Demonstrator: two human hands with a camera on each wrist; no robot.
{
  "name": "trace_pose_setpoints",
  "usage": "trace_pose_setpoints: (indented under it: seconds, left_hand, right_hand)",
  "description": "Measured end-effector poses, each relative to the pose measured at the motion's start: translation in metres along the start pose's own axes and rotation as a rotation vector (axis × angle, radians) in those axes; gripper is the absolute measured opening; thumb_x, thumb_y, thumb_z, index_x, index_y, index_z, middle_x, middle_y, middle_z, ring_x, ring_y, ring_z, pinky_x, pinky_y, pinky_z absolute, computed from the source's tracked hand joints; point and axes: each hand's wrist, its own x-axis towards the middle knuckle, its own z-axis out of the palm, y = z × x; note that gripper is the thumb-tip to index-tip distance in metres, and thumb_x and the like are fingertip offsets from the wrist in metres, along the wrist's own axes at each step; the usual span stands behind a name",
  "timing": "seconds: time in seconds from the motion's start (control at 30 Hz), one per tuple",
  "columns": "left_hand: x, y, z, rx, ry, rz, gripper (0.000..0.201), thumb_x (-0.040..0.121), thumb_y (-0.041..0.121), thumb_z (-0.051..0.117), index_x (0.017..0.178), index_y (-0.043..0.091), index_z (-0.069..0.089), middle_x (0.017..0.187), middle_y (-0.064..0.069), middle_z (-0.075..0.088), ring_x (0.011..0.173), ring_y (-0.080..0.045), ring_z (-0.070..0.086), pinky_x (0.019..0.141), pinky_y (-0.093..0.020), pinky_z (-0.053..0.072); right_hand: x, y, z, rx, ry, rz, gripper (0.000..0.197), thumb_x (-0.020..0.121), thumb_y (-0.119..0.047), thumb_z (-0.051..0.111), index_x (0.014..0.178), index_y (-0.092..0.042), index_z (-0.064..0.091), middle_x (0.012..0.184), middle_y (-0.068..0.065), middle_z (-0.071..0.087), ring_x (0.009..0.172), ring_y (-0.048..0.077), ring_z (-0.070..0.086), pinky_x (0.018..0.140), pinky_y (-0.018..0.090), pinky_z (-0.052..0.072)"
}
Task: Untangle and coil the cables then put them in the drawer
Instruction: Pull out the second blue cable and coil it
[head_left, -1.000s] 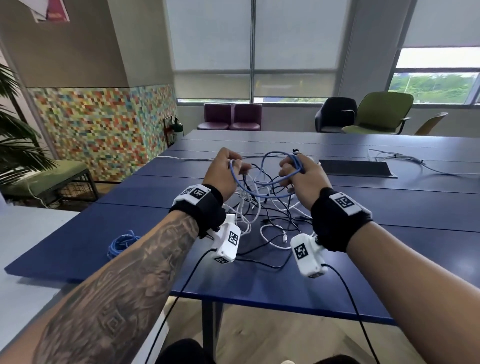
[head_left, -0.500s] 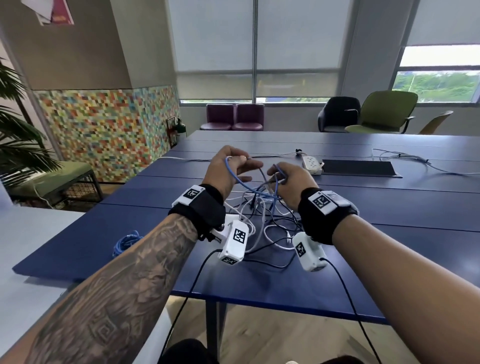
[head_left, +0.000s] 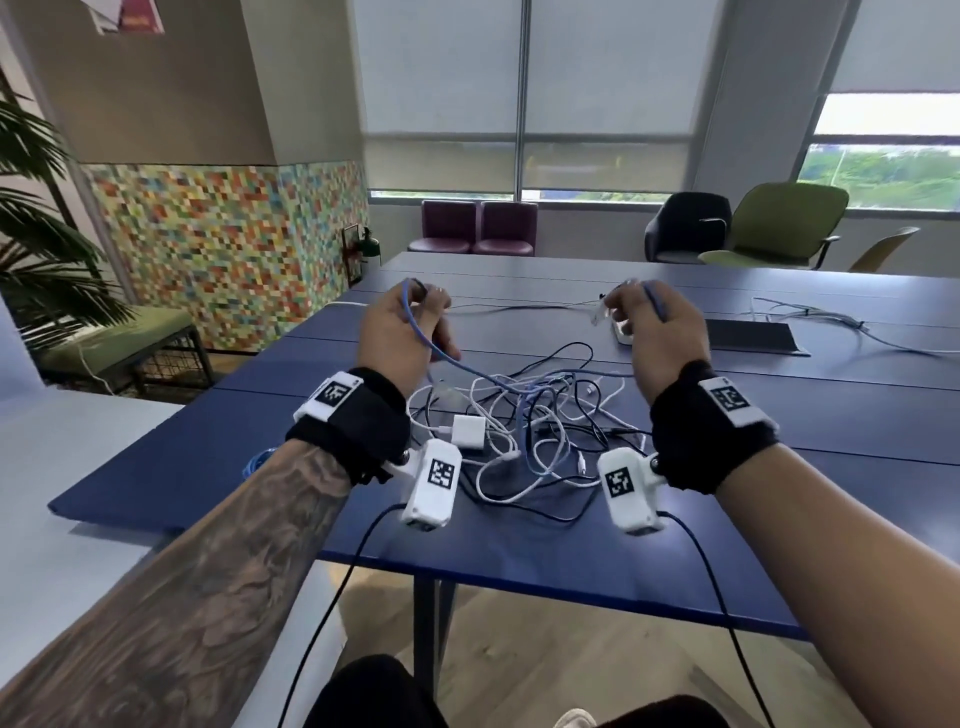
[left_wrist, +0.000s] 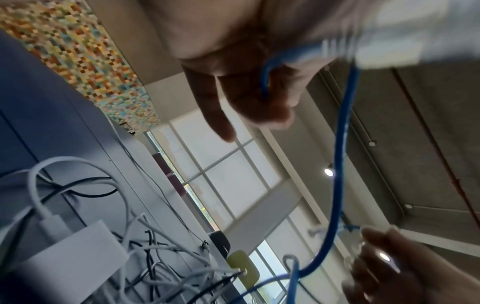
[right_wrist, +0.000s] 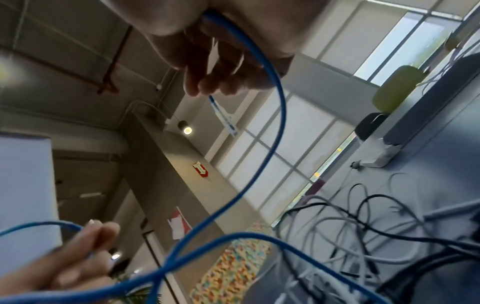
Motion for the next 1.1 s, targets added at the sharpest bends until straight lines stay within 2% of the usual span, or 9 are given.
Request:
trace_pose_setpoints:
  seconds: [0.1, 0.17, 0.23, 0.37, 0.47, 0.6, 0.77, 0.87, 1.1]
  left_hand:
    - [-0.024, 0.005, -0.01, 0.053, -0.042, -0.027, 0.018, 0.1, 0.014, 0.052, 0.09, 0.003, 0.064, 0.046, 0.012, 0.045, 0.037, -0.008, 0.033, 0.038, -0.023, 0.036]
    - [-0.041, 0.012, -0.016, 0.062, -0.05, -0.048, 0.018, 0.1, 0.011, 0.053, 0.098, -0.002, 0.064, 0.044, 0.015, 0.047, 0.038, -0.003, 0.033, 0.04, -0.02, 0.031]
    - [-0.059, 0.021, -0.025, 0.049, -0.074, -0.076, 0.019, 0.099, 0.009, 0.052, 0.101, -0.005, 0.064, 0.044, 0.016, 0.049, 0.038, 0.0, 0.036, 0.041, -0.014, 0.03]
    - [-0.094, 0.033, -0.045, -0.044, -0.148, -0.138, 0.026, 0.089, 0.027, 0.058, 0.091, 0.003, 0.066, 0.047, 0.007, 0.031, 0.039, -0.008, 0.022, 0.043, -0.024, 0.017]
    - [-0.122, 0.028, -0.06, -0.099, -0.159, -0.227, 0.039, 0.084, 0.03, 0.058, 0.097, -0.006, 0.062, 0.051, 0.002, 0.03, 0.041, -0.009, 0.022, 0.045, -0.029, 0.017]
    - [-0.175, 0.0, -0.073, -0.115, -0.195, -0.348, 0.029, 0.092, 0.032, 0.062, 0.082, 0.005, 0.06, 0.056, -0.003, 0.032, 0.043, -0.012, 0.025, 0.04, -0.023, 0.027]
    - [-0.221, -0.029, -0.1, -0.11, -0.064, -0.532, 0.018, 0.093, 0.023, 0.053, 0.079, 0.016, 0.062, 0.057, -0.003, 0.039, 0.044, -0.012, 0.029, 0.039, -0.02, 0.026]
    - [-0.238, -0.042, -0.117, -0.011, 0.007, -0.61, 0.021, 0.095, 0.016, 0.045, 0.086, 0.007, 0.061, 0.062, -0.013, 0.048, 0.047, -0.017, 0.039, 0.04, -0.021, 0.025]
    - [-0.261, -0.068, -0.154, -0.325, 0.216, -0.847, 0.021, 0.096, 0.018, 0.038, 0.077, 0.017, 0.048, 0.054, 0.003, 0.026, 0.039, -0.011, 0.023, 0.042, -0.022, 0.027]
  right_hand:
    - [-0.012, -0.024, -0.001, 0.237, -0.002, -0.025, 0.035, 0.103, -0.035, 0.048, 0.075, -0.02, 0.063, 0.059, -0.002, 0.047, 0.053, 0.01, 0.041, 0.053, 0.027, 0.034]
    - [-0.026, -0.044, -0.001, 0.41, -0.083, -0.03, 0.04, 0.103, -0.039, 0.044, 0.078, -0.012, 0.06, 0.058, 0.011, 0.035, 0.047, 0.013, 0.028, 0.047, 0.028, 0.022]
    - [-0.042, -0.06, -0.001, 0.46, -0.206, -0.025, 0.049, 0.104, -0.041, 0.04, 0.077, -0.006, 0.061, 0.054, 0.01, 0.03, 0.045, 0.013, 0.022, 0.047, 0.028, 0.016]
    - [-0.09, -0.067, 0.009, 0.342, -0.503, -0.024, 0.046, 0.099, -0.039, 0.05, 0.072, -0.006, 0.067, 0.048, -0.004, 0.031, 0.045, 0.013, 0.025, 0.045, 0.024, 0.02]
    - [-0.142, -0.057, 0.024, 0.233, -0.677, -0.07, 0.042, 0.094, -0.045, 0.052, 0.071, -0.015, 0.068, 0.052, -0.004, 0.035, 0.049, 0.014, 0.031, 0.047, 0.026, 0.026]
    - [-0.201, -0.048, 0.052, 0.515, -0.807, 0.177, 0.035, 0.098, -0.034, 0.045, 0.073, -0.012, 0.057, 0.048, -0.007, 0.041, 0.041, 0.009, 0.031, 0.041, 0.019, 0.028]
    - [-0.25, -0.017, 0.088, 0.517, -0.86, 0.346, 0.029, 0.1, -0.028, 0.052, 0.078, -0.009, 0.051, 0.051, -0.003, 0.042, 0.041, 0.01, 0.033, 0.041, 0.022, 0.03]
    - [-0.274, 0.002, 0.108, 0.46, -0.908, 0.433, 0.027, 0.097, -0.027, 0.058, 0.076, -0.013, 0.05, 0.051, -0.007, 0.046, 0.039, 0.01, 0.037, 0.043, 0.026, 0.031]
    - [-0.318, 0.041, 0.146, 0.3, -0.9, 0.609, 0.032, 0.092, -0.039, 0.059, 0.07, -0.015, 0.058, 0.066, 0.011, 0.045, 0.058, 0.018, 0.043, 0.056, 0.027, 0.036]
